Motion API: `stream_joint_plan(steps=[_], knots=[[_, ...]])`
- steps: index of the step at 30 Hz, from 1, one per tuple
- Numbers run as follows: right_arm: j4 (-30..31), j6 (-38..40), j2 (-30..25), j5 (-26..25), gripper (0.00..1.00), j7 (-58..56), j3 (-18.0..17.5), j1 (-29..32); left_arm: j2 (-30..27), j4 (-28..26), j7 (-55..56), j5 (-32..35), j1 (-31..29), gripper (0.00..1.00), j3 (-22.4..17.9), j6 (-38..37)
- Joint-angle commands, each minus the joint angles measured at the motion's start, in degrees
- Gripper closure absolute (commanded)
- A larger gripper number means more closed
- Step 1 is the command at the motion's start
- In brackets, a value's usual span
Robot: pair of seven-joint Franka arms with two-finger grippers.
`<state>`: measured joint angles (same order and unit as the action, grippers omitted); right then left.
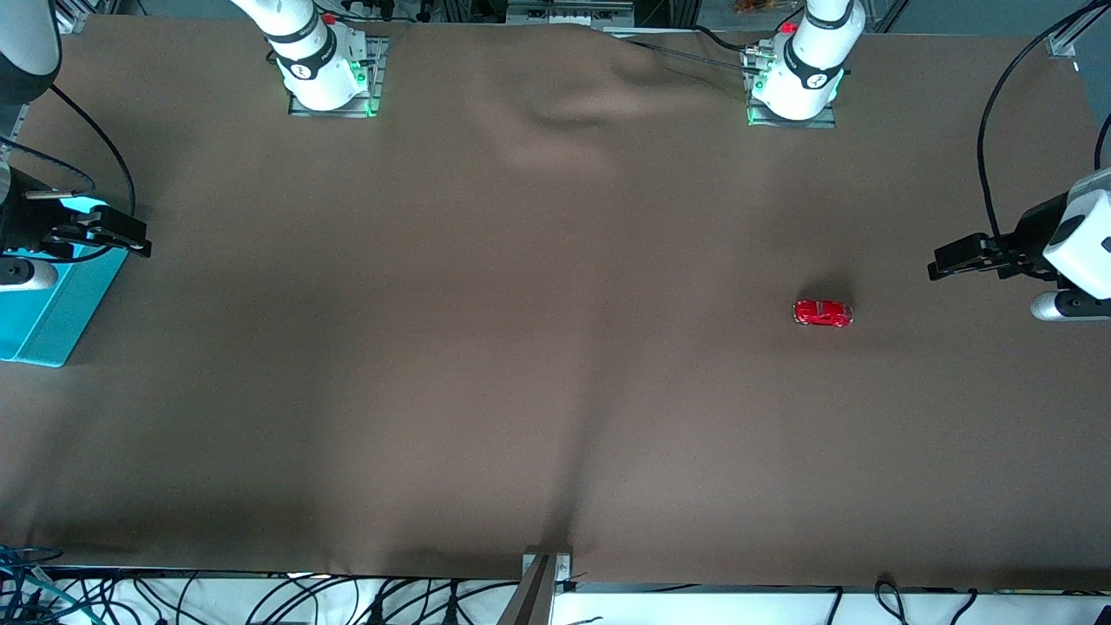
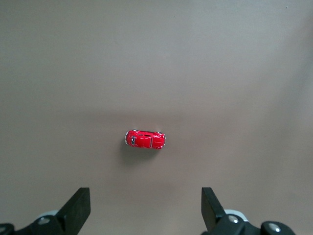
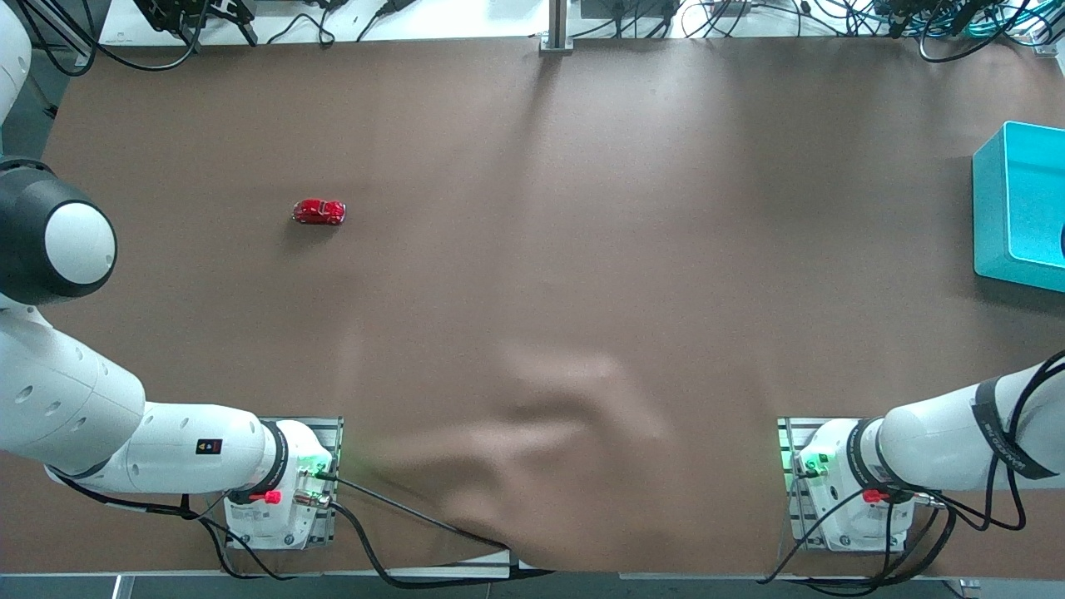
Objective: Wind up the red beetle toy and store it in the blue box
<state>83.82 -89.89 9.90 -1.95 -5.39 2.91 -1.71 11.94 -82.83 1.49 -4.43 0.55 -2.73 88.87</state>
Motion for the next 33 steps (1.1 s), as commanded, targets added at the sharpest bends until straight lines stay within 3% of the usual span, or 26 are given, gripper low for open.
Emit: stream_joint_plan(steps=[1,33], knots=[[-0.8,0.9,-0.1,1.1,0.0,-0.7,0.0,0.3,-1.3,-1.2,-1.7,-1.3,0.6,0.0,-0.7,-0.5],[-1.2,0.9,0.1,0.7,0.0,-1.0,0.0,0.3,-1.0,-0.9,0.1,-1.2,0.4,0.0,-0.8,-2.2]])
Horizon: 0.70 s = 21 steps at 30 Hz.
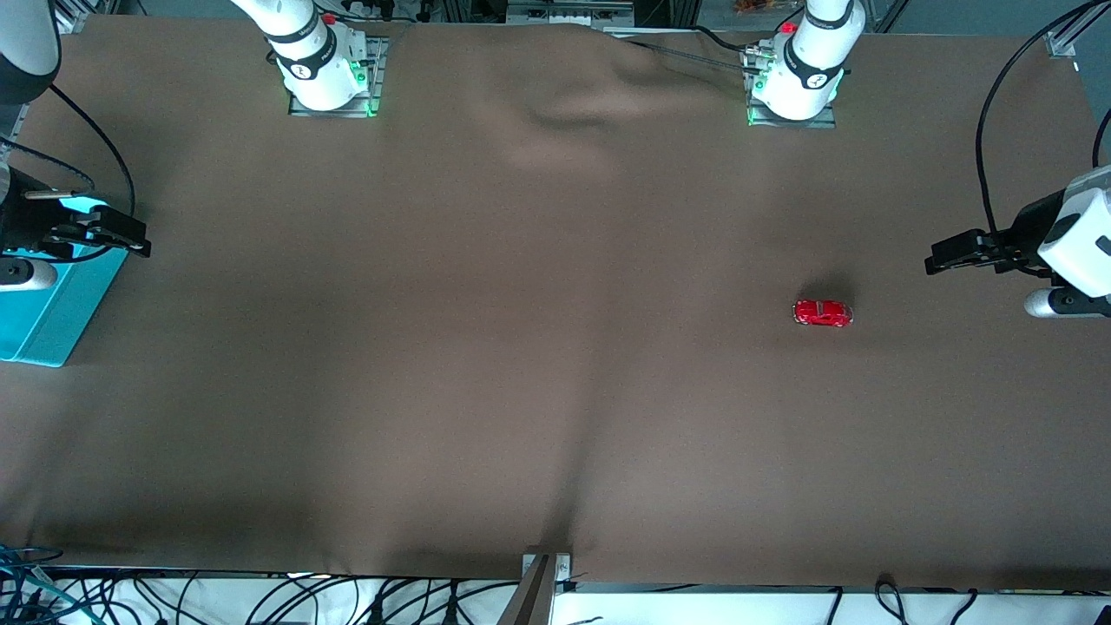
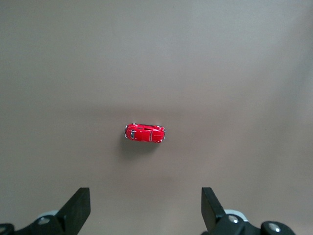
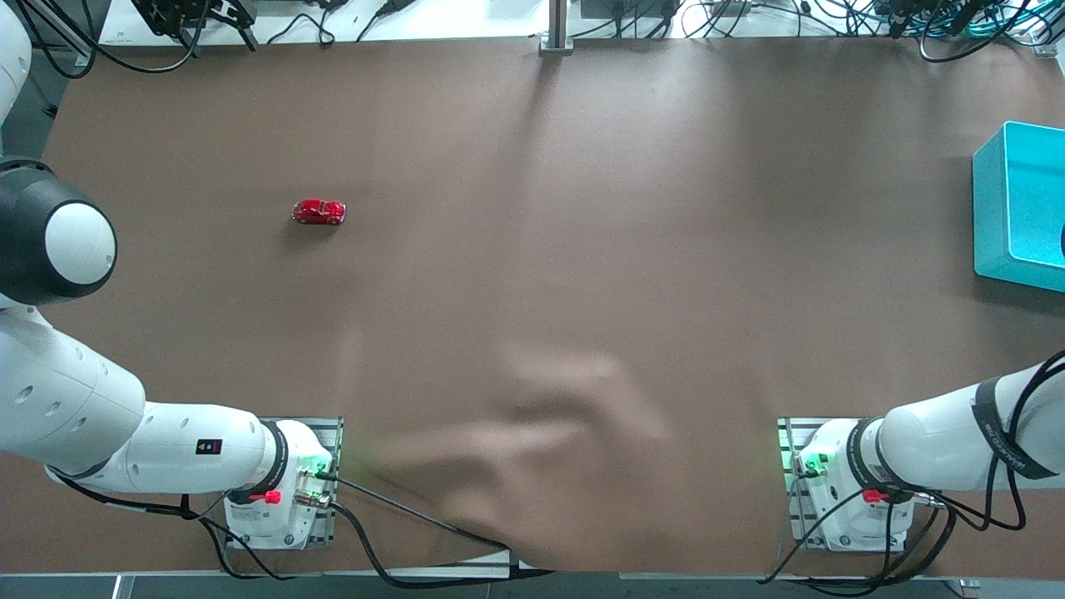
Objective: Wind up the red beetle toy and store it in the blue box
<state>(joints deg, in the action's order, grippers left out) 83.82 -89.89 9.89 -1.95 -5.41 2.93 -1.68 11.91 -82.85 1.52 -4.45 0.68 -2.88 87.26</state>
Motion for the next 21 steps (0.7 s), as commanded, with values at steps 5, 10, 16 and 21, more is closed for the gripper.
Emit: stream_joint_plan(steps=[5,10,16,21], knots=[[-1.2,0.9,0.1,0.9,0.0,-1.0,0.0,0.3,-0.9,-1.3,1.4,-1.3,0.5,0.0,-0.6,-0.9],[-1.2,0.9,0.1,1.0,0.0,-1.0,0.0,0.3,-0.9,-1.3,6.5,-1.2,0.4,0.0,-0.6,-1.0],[-1.1,0.9,0.1,0.9,0.0,-1.0,0.0,0.3,0.2,-1.3,18.2,-1.2,0.4,0.0,-0.6,-1.0],[-1.1,0.9,0.1,0.9,0.0,-1.0,0.0,0.3,1.5,-1.3,26.7,-1.0,0.4,0.0,-0.6,-0.9]])
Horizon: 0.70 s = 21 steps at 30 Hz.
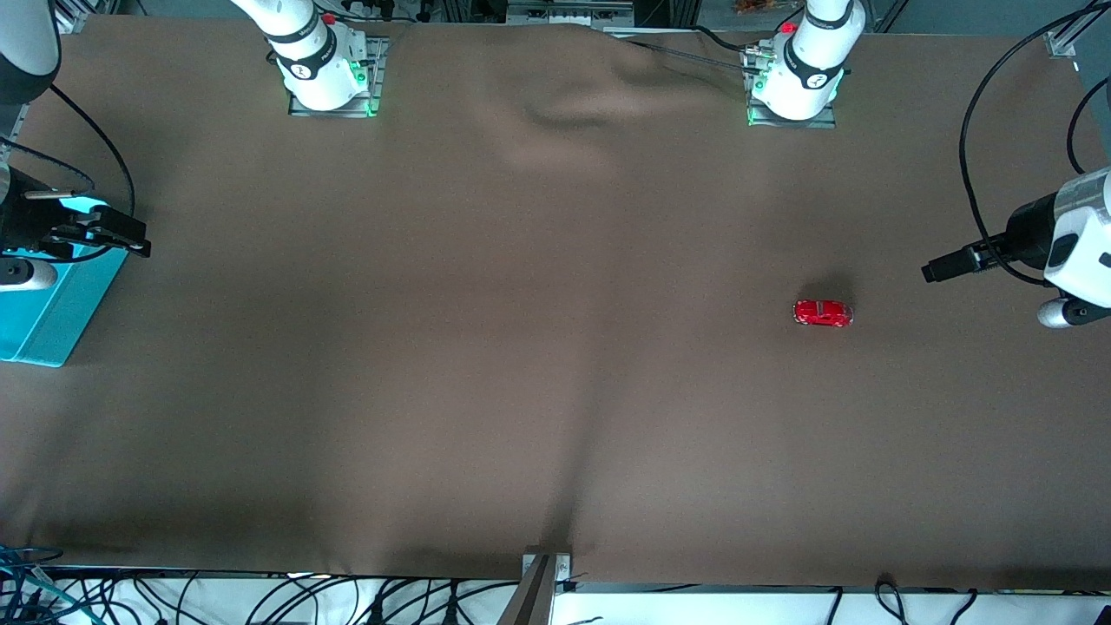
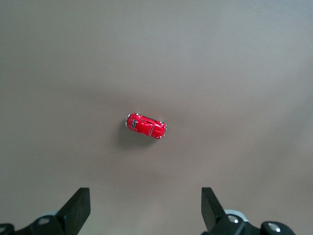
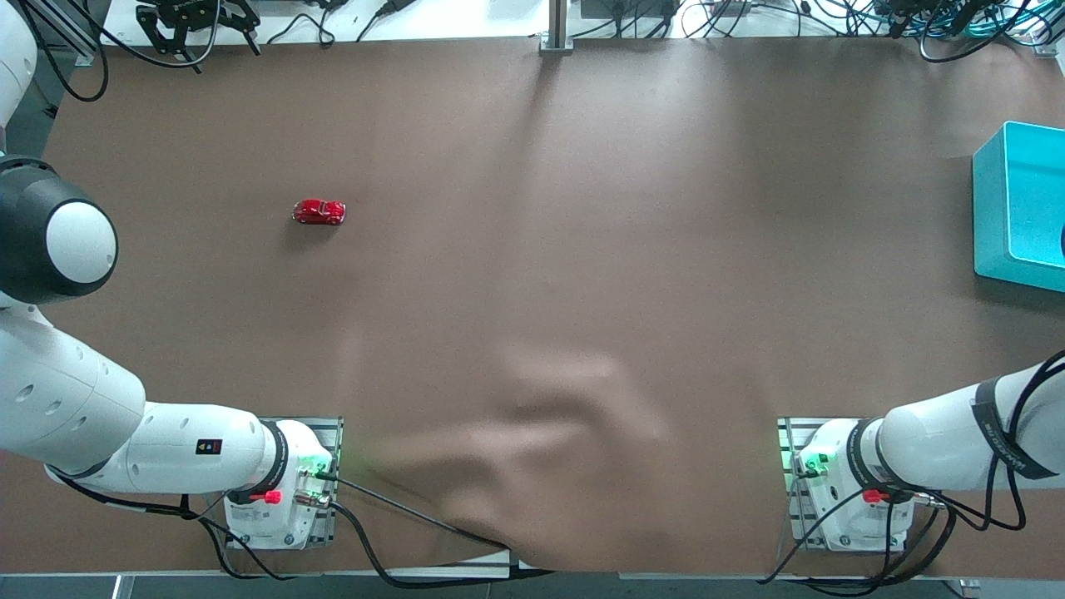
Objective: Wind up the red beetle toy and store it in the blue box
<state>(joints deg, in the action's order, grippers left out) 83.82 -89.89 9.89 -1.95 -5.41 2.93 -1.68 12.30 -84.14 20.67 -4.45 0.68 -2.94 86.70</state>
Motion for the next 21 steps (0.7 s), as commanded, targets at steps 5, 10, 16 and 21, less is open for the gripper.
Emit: stream_joint_plan(steps=[5,10,16,21], knots=[[-1.1,0.9,0.1,1.0,0.0,-1.0,0.0,0.3,2.5,-0.1,15.3,-0.6,0.4,0.0,-0.7,-0.1],[-1.1,0.9,0.2,1.0,0.0,-1.0,0.0,0.3,5.4,-0.1,22.9,-1.2,0.3,0.0,-1.9,0.0],[-1.2,0.9,0.2,1.0,0.0,-1.0,0.0,0.3,6.8,-1.9,27.3,-1.4,0.1,0.0,-2.3,1.4],[-1.1,0.9,0.2,1.0,0.0,-1.0,0.0,0.3,7.8,-4.7,32.3,-1.5,-0.1,0.0,-2.4,5.4]])
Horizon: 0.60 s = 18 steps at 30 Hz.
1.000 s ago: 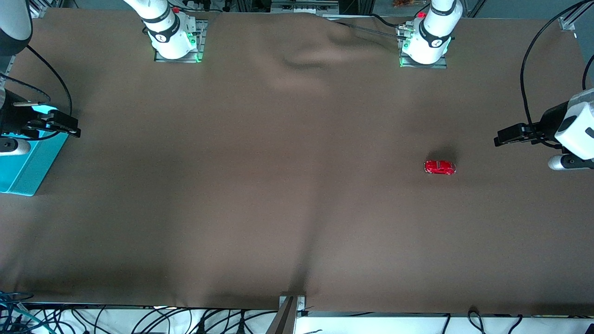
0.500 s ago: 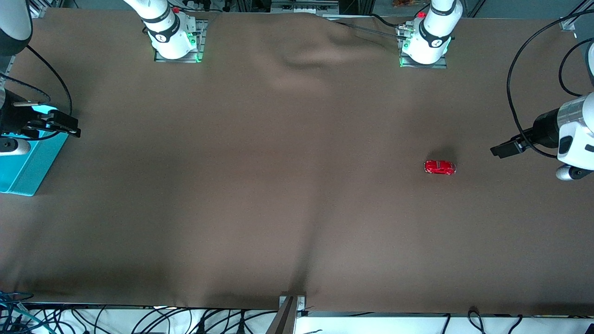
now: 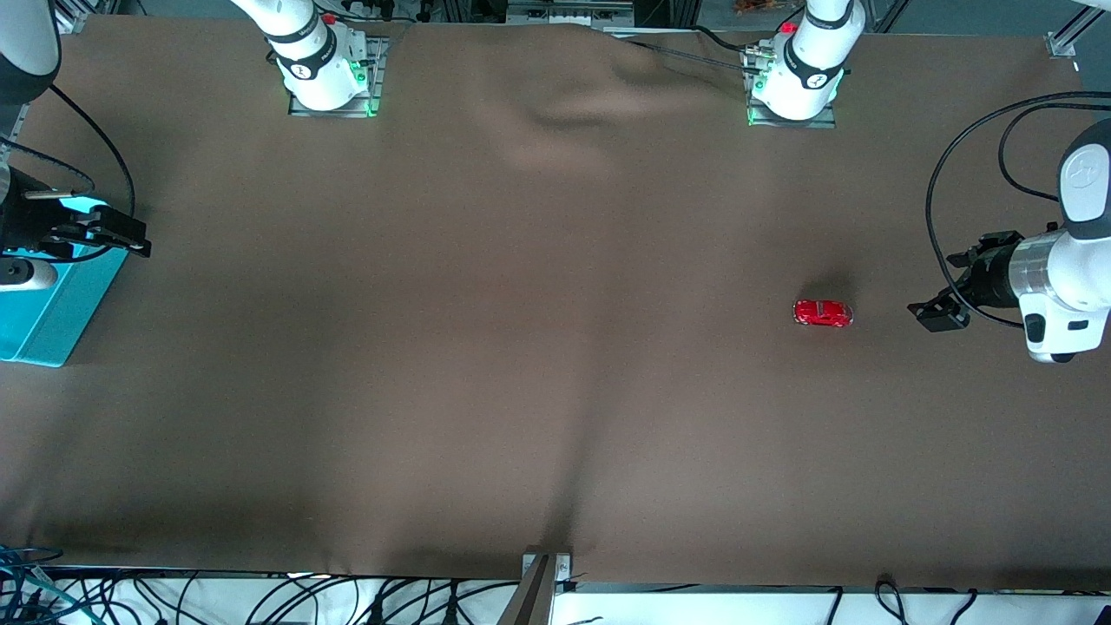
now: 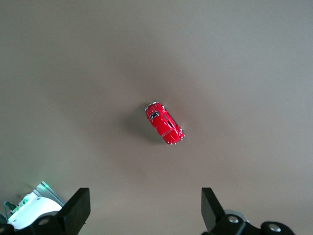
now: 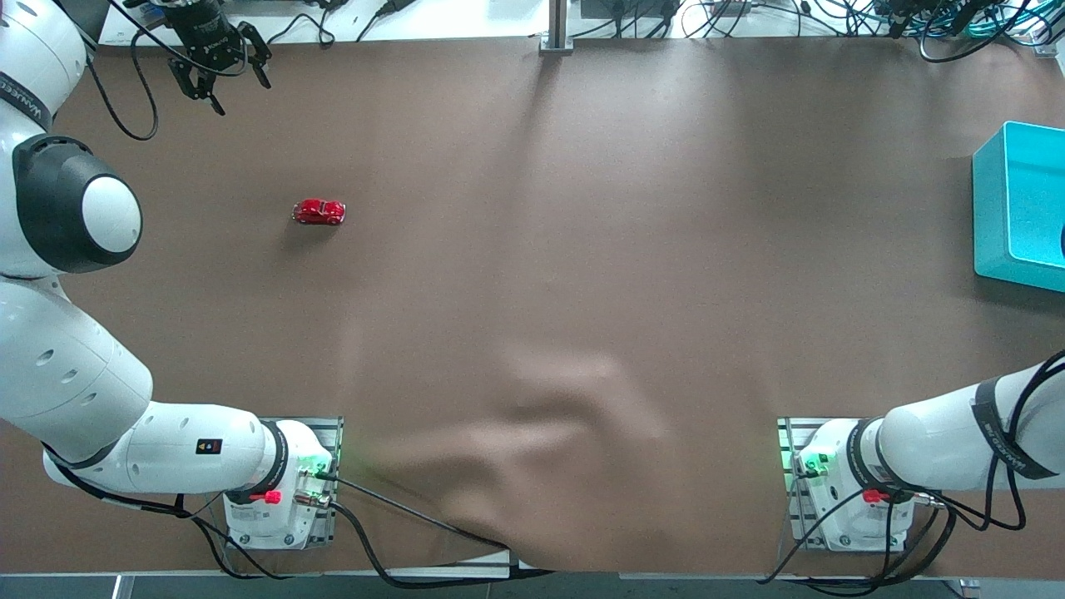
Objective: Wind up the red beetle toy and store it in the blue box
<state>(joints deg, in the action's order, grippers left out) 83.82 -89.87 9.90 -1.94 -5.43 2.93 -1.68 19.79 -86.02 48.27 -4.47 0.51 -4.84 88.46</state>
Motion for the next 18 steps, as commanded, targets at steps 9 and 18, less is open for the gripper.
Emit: stream_joint_plan(steps=[9,18], knots=[[-1.1,0.9,0.2,1.1,0.0,-1.0,0.0,0.3,1.5,-7.9,10.3,-6.4,0.5,0.0,-3.0,10.3],[-1.1,0.9,0.2,1.1,0.0,-1.0,0.0,0.3,5.9,-8.5,19.3,-6.7,0.9,0.0,-3.0,15.6]])
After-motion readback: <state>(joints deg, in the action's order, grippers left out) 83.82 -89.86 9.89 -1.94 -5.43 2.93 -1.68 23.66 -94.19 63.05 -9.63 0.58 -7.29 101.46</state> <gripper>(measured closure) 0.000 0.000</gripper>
